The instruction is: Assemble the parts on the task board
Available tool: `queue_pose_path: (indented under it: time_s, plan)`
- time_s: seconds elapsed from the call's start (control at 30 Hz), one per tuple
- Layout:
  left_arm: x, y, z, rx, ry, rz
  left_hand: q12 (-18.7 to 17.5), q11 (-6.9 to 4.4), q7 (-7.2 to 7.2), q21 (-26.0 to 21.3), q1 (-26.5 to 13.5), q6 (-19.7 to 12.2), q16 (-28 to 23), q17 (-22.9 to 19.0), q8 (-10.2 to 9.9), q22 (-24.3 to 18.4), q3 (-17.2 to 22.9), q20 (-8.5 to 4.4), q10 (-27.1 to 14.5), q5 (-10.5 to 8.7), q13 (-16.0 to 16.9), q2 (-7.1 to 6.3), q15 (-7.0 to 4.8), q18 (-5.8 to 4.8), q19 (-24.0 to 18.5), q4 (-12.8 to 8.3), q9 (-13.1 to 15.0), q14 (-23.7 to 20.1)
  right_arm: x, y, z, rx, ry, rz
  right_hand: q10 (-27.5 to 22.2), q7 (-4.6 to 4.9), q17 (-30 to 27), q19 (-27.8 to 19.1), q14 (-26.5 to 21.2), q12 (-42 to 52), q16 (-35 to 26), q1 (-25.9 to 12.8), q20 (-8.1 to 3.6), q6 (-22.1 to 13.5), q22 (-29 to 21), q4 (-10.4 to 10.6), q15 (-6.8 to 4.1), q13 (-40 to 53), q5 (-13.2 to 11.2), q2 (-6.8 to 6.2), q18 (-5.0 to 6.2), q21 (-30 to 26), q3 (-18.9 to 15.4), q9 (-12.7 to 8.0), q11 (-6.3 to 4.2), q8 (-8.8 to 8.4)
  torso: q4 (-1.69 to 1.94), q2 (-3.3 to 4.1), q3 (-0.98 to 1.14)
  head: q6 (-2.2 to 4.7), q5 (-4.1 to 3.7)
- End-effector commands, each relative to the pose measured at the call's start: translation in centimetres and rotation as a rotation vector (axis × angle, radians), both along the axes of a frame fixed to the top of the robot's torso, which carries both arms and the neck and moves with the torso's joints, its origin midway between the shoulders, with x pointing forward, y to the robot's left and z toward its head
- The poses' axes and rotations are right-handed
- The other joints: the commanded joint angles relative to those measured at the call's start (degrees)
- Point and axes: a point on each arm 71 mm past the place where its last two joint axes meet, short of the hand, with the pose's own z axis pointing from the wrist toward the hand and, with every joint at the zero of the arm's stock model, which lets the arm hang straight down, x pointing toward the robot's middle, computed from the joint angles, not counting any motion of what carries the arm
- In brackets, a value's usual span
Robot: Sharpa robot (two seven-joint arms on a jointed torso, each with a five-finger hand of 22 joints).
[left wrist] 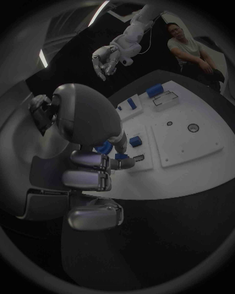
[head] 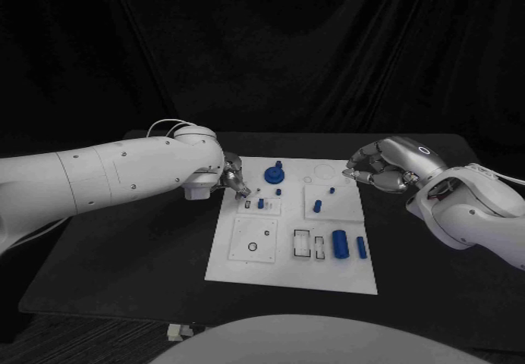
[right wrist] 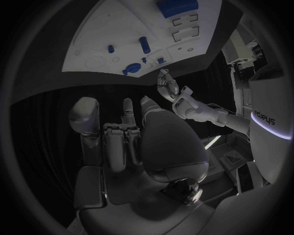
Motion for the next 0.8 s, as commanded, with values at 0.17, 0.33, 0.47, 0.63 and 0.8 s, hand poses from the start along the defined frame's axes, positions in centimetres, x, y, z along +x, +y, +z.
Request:
queue_pose_path:
  time_s: [0.17,0.33,0.47,0.63,0.8]
  plan:
    - [-0.38,-0.59,-0.46,-0.015,0.020,-0.029,-0.2,-0.32,-0.03,-0.2,-0.2,0.1,0.1,15.1,0.1,10.4,0.2,-0.10,4.5,-0.34,13.6,-0.35,-0.30,0.74,0.0,0.0,0.1,6.1,-0.05,-0.08,-0.06,0.003,0.000,-0.014,6.0,0.24,13.8,-0.4,5.7,0.1,-0.3,0.0,0.02,0.1,6.2,-0.2,0.25,15.1,0.3,0.68,0.67,-0.2,-0.1,-0.1,0.49,-0.08,-0.04,-0.05,0.03,-0.01,0.26]
    - [-0.46,-0.53,-0.59,-0.015,0.022,-0.028,-0.2,-0.33,-0.05,-0.3,-0.2,0.1,0.1,15.1,0.1,10.4,0.2,-0.10,4.5,-0.39,13.6,-0.34,-0.30,0.76,-0.1,0.0,0.1,6.1,-0.04,-0.05,-0.08,0.003,0.001,-0.014,6.0,0.24,13.8,-0.4,5.7,0.1,-0.3,0.0,0.02,0.2,6.2,-0.2,0.26,15.1,0.3,0.66,0.67,-0.2,-0.1,-0.1,0.50,-0.08,0.02,-0.11,0.04,-0.01,0.05]
    - [-0.46,-0.36,-0.69,-0.011,0.025,-0.024,-0.2,-0.33,-0.05,-0.3,-0.2,0.1,0.1,15.1,0.1,10.4,0.2,-0.10,4.5,-0.39,13.6,-0.34,-0.30,0.76,-0.1,0.0,0.1,6.1,-0.04,-0.02,-0.09,0.003,0.001,-0.013,6.0,0.24,13.8,-0.4,5.7,0.1,-0.3,0.0,0.02,0.2,6.2,-0.2,0.26,15.1,0.3,0.66,0.67,-0.2,-0.1,-0.1,0.50,-0.08,-0.03,-0.05,-0.01,-0.01,0.41]
    - [-0.58,-0.38,-0.87,-0.011,0.030,-0.025,-0.2,-0.33,-0.05,-0.3,-0.2,0.1,0.1,15.1,0.1,10.4,0.2,-0.10,4.5,-0.39,13.6,-0.34,-0.30,0.76,-0.1,0.0,0.1,6.1,-0.02,-0.04,-0.09,0.005,-0.001,-0.014,6.0,0.24,13.7,-0.4,5.7,0.1,-0.3,0.1,0.03,0.2,6.1,-0.2,0.26,15.1,0.3,0.65,0.68,-0.3,-0.1,-0.1,0.50,-0.08,-0.01,-0.04,0.01,-0.01,0.45]
    - [-0.66,-0.42,-0.99,-0.011,0.034,-0.028,-0.3,-0.34,-0.07,-0.4,-0.2,0.1,0.1,15.1,0.1,10.4,0.3,-0.10,4.4,-0.49,13.5,-0.33,-0.30,0.78,-0.1,-0.1,0.1,6.1,0.00,0.00,-0.11,0.004,0.000,-0.013,6.0,0.24,13.7,-0.4,5.7,0.1,-0.3,0.1,0.03,0.2,6.1,-0.2,0.26,15.1,0.3,0.65,0.68,-0.3,-0.1,-0.1,0.50,-0.08,0.02,-0.02,0.00,-0.01,0.52]
